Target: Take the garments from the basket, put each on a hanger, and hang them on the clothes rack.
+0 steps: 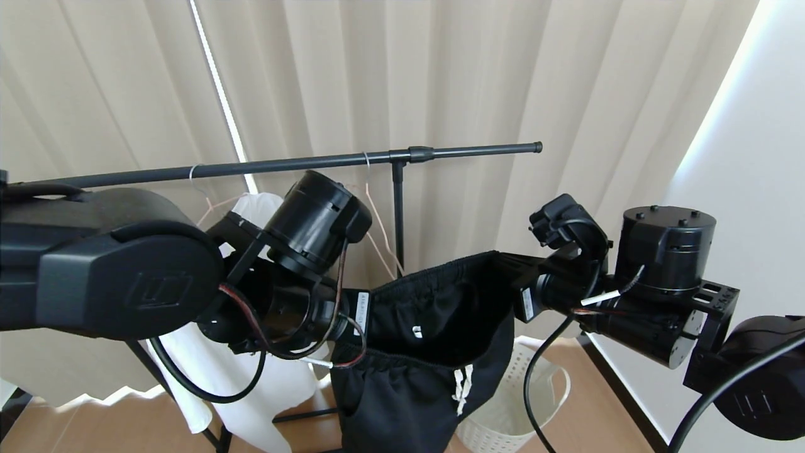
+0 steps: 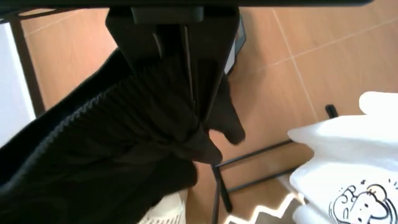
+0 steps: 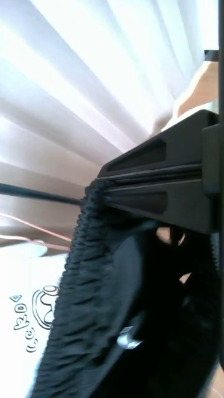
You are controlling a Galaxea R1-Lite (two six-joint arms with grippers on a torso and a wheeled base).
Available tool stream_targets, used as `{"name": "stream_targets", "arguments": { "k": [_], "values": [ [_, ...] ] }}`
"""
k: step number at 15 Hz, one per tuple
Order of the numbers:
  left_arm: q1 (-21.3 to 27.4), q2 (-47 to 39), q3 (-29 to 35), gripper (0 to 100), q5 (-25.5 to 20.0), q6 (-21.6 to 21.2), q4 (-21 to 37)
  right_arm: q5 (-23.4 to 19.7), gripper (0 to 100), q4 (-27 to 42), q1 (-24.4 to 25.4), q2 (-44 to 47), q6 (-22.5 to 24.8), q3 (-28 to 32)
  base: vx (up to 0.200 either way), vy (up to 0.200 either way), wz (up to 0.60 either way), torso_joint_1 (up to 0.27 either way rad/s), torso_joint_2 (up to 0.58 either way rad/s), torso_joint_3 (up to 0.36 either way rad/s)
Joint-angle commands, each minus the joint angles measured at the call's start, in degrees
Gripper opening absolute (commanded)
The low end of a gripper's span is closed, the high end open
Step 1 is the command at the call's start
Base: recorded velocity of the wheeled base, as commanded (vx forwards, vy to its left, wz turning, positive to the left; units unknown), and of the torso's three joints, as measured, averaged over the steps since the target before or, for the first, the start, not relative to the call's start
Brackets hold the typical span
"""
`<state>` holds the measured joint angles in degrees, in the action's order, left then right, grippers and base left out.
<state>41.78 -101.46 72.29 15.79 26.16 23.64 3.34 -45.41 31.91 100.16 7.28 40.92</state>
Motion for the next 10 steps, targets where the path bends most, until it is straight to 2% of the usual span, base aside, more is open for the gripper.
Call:
{"name": "stream_targets", "arguments": {
  "k": [1,2,4,6,7,10],
  "values": [
    [0.1,-4.4,-2.0,0,-0.1,-0.1,-1.1,0.2,0,-0.1,-0.7,-1.1,0.1,-0.1,0.0,0.0,0.0,0.0,0.0,0.0],
    [0.3,-4.7,-2.9,0,-0.1,-0.7,-3.2,0.2,0,-0.1,-1.0,-1.5,0.1,0.0,0.0,0.0,0.0,0.0,0.0,0.0],
    [0.3,-4.5,-7.2,0,-1.6,-4.5,-11.0,0.2,0,0.0,-1.6,-1.7,0.2,0.1,0.0,0.0,0.0,0.0,0.0,0.0],
    [0.1,-4.4,-9.0,0,-3.0,-5.3,-13.5,0.3,0,-0.1,-1.9,-1.7,0.2,0.4,0.0,0.0,0.0,0.0,0.0,0.0],
    [0.1,-4.3,-9.1,100,-3.4,-5.3,-13.6,0.3,0,-0.1,-2.6,-1.7,0.2,0.4,0.0,0.0,0.0,0.0,0.0,0.0],
    [-0.4,-0.1,-9.6,100,-8.0,-6.5,-13.5,0.2,0,0.0,-5.8,-1.2,0.9,1.6,0.0,0.0,0.0,0.0,0.0,0.0]
  ]
}}
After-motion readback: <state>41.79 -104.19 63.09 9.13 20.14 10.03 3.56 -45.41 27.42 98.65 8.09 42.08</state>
